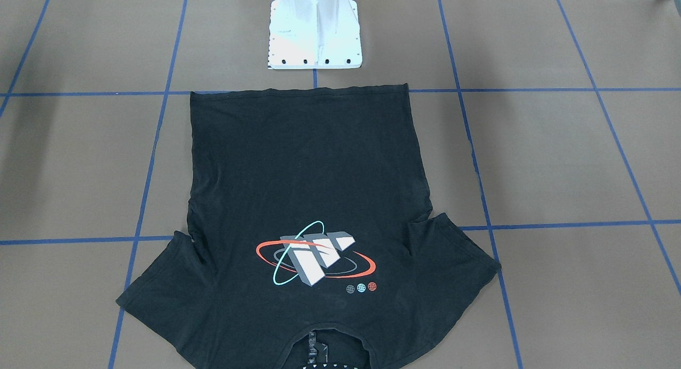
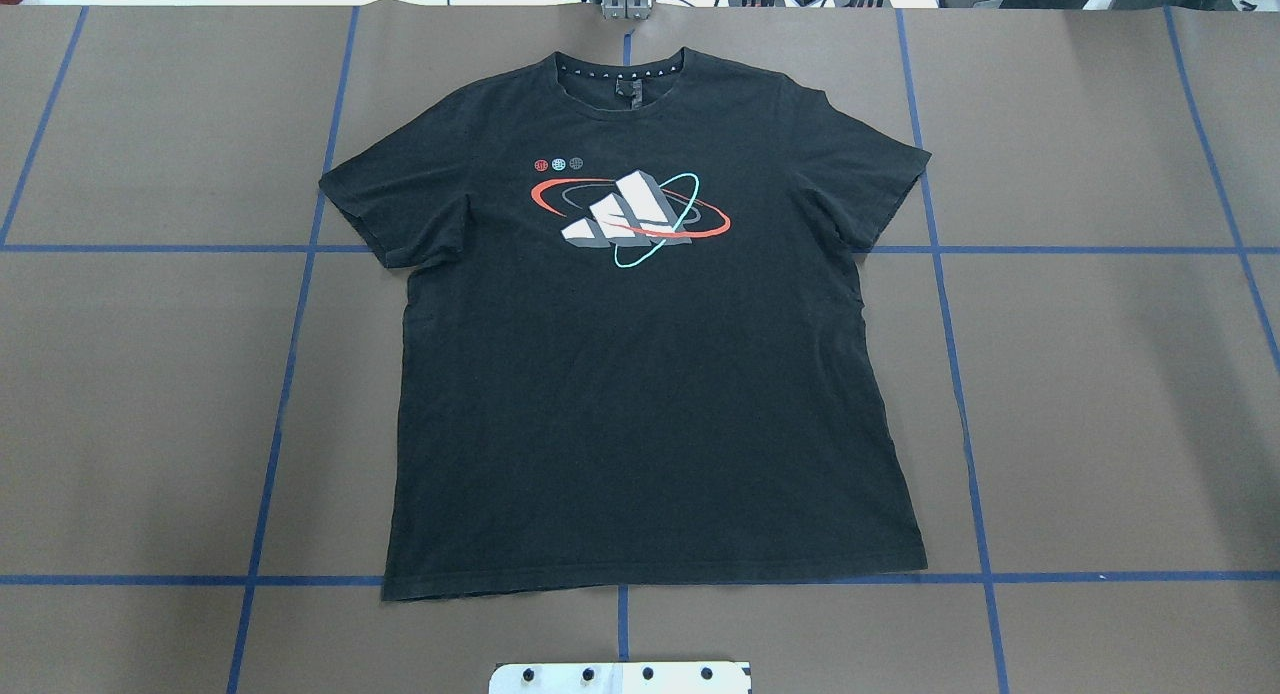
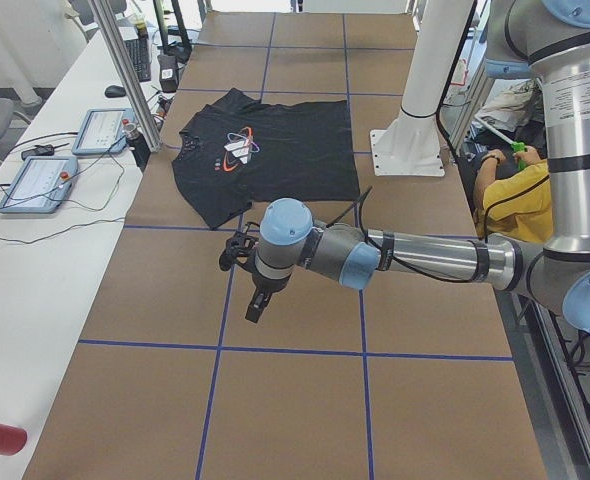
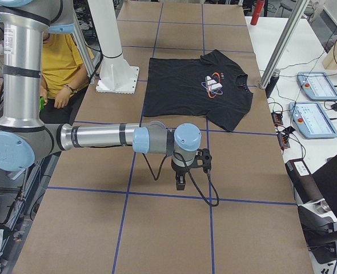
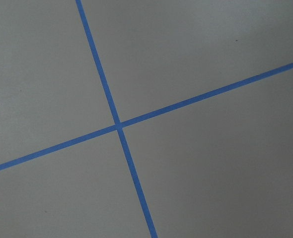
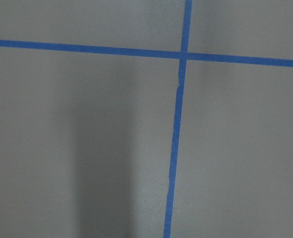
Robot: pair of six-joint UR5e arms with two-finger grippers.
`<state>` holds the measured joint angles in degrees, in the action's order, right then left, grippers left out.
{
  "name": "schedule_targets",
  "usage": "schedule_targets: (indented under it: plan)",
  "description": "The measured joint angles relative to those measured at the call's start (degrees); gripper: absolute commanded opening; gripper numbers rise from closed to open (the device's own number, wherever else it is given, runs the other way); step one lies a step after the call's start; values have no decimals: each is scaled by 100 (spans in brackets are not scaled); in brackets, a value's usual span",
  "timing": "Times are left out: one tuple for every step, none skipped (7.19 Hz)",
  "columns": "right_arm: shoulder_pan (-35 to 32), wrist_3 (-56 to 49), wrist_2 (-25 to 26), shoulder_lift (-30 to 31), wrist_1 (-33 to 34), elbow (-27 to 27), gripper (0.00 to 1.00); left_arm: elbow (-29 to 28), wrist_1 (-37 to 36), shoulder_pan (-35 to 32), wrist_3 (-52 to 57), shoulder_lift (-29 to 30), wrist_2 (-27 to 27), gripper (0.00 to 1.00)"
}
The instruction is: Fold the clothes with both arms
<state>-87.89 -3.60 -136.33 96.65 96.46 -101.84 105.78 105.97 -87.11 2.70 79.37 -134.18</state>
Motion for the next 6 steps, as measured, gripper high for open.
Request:
schedule_targets:
  plan:
    - [0,0,8,2,-5,-2,100,6,9,4,8,0,-2,100]
    - [0,0,5,6,-10,-5,100,13,23,7,32,-6,-3,100]
    - [0,2,-26,7,-14,-7,100,17,32,8,56,-26,1,100]
    - [2,4,-58,17,-29,2,100,23,34,9,62,-47,2,100]
    - [5,2,-69,38,-53,11,100,23,33,9,50,-56,-5,100]
    - [11,1,-83,43,-65,2,100,25,40,9,42,-67,-12,100]
